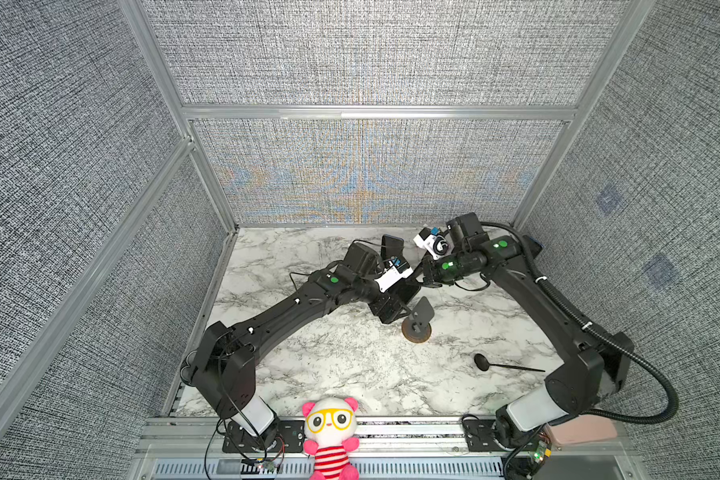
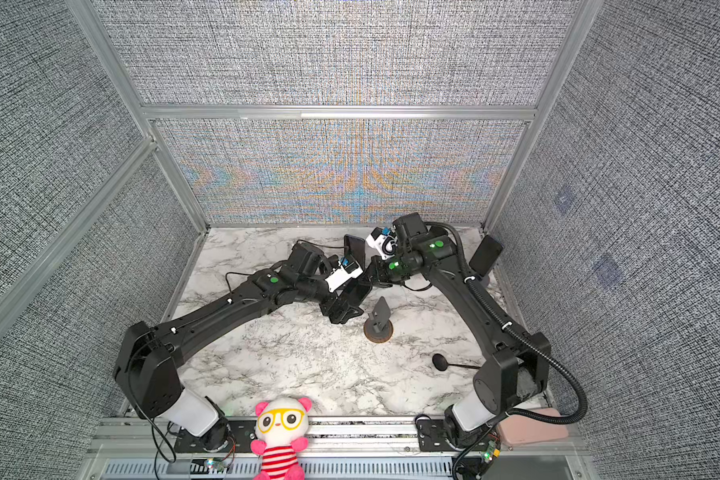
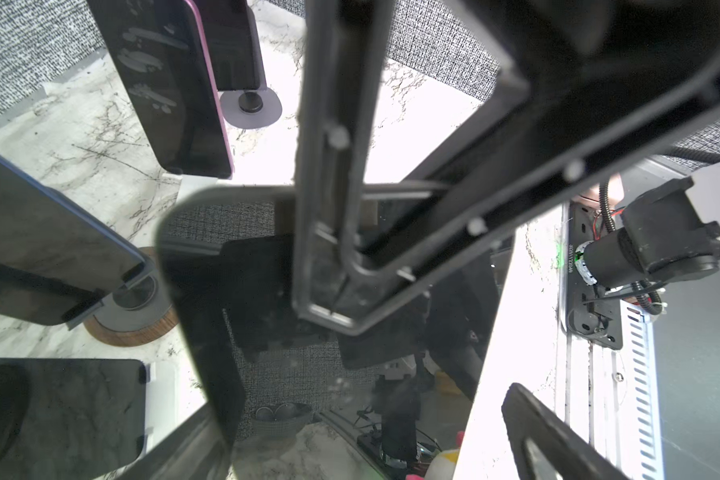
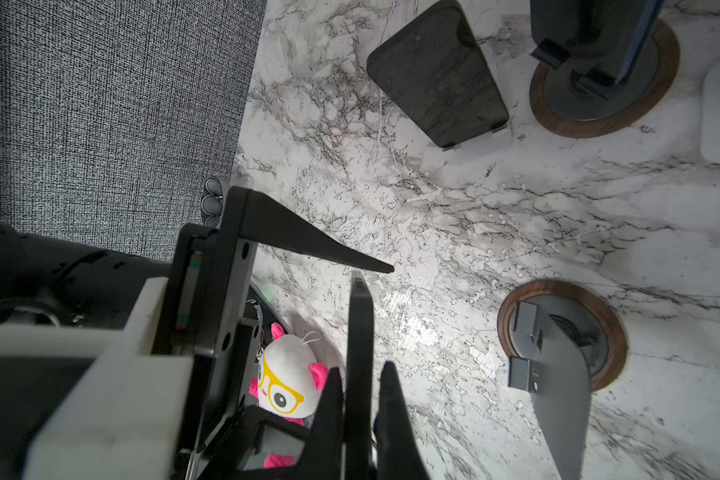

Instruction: Remove the phone from the phone stand

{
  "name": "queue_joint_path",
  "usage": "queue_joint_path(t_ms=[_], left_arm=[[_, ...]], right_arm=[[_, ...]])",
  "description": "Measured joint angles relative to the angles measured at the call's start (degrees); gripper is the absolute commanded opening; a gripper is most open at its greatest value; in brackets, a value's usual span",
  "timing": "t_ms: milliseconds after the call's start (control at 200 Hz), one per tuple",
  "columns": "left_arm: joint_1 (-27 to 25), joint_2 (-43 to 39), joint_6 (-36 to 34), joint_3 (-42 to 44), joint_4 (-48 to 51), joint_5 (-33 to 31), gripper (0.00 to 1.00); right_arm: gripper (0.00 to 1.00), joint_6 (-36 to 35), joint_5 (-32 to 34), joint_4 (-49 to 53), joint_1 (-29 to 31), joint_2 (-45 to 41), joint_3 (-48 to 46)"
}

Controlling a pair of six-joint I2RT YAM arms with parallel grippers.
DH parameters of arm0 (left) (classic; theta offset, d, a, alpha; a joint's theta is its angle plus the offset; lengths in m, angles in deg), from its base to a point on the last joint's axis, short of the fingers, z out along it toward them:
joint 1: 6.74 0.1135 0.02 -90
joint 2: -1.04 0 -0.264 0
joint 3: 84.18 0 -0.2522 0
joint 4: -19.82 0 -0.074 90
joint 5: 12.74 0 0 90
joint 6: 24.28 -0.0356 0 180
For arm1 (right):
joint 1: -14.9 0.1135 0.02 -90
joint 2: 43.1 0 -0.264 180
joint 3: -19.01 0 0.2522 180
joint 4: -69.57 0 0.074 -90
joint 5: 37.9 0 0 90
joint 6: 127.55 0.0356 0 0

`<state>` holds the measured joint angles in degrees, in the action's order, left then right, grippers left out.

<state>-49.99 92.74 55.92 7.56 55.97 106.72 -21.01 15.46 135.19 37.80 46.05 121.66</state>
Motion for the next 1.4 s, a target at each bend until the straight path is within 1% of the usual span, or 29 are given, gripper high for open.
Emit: queue_joint_path(t_ms=[65, 175, 370, 440, 520, 555, 630, 665, 755, 825, 885, 1020, 1136, 1216, 1306, 1396], left_arm=[[0.0, 0.3, 0.0, -0.2, 0.0, -0.5, 0.87], [0.0, 0.6, 0.4, -0.2, 0.0, -1.0, 0.76], [0.0, 0.6, 0.5, -0.2, 0.0, -1.4, 0.59], [0.0, 0.6, 0.9, -0.2, 0.2, -1.7, 0.55], [0.0, 0.6, 1.1, -0.2, 0.2, -1.9, 0.46], [0.0, 0.6, 1.3, -0.1, 0.1, -1.9, 0.45], [0.0, 0.5, 2.1, 0.3, -0.2, -2.7, 0.43], [0.0, 0.3, 2.5, 0.6, -0.4, -3.0, 0.42], [0.1, -0.3, 3.1, 1.2, -1.0, -3.8, 0.42], [0.1, -0.5, 4.0, 1.4, -1.7, -4.1, 0.41], [0.1, -0.5, 4.0, 1.5, -2.2, -4.4, 0.41], [0.0, -1.5, 5.3, 2.3, -2.0, -5.2, 0.4], [0.1, -4.2, 7.3, 4.1, -2.1, -6.5, 0.4], [0.3, -6.5, 8.9, 5.8, -1.7, -7.5, 0.3], [1.7, -9.7, 10.4, 7.6, 0.5, -9.6, 0.2], [4.0, -11.6, 12.0, 7.9, 3.2, -10.7, 0.14]], right_arm=[[0.0, 0.0, -0.1, 0.0, 0.1, 0.0, -0.2], [0.0, 0.0, -0.2, -0.2, 0.2, 0.0, -0.3], [0.0, -0.1, -0.2, -0.8, 0.2, -0.1, -0.9], [0.0, -0.2, -0.3, -1.2, 0.2, -0.2, -1.2], [0.22, -0.2, -0.3, -1.6, 0.2, -0.3, -1.4], [0.29, 0.1, -0.4, -1.9, 0.2, -0.3, -1.6], [0.39, 0.5, -0.9, -2.2, 0.3, -0.3, -1.9], [0.42, 0.7, -0.9, -2.3, 0.3, -0.3, -1.9], [0.53, 0.7, -0.9, -2.3, 0.2, -0.3, -1.9], [0.59, 0.8, -0.8, -2.1, 0.1, -0.3, -1.9], [0.6, 0.8, -0.3, -2.0, -0.1, -0.5, -1.9], [0.6, 0.8, 2.0, -1.3, -0.8, -1.4, -1.9], [0.6, 0.9, 4.8, -1.6, -1.6, -3.4, -3.0], [0.59, 1.8, 5.5, -3.0, -2.5, -5.8, -4.6], [0.59, 3.8, 9.2, -5.0, -5.0, -8.6, -6.7], [0.59, 4.3, 10.8, -6.3, -5.7, -10.3, -8.0]])
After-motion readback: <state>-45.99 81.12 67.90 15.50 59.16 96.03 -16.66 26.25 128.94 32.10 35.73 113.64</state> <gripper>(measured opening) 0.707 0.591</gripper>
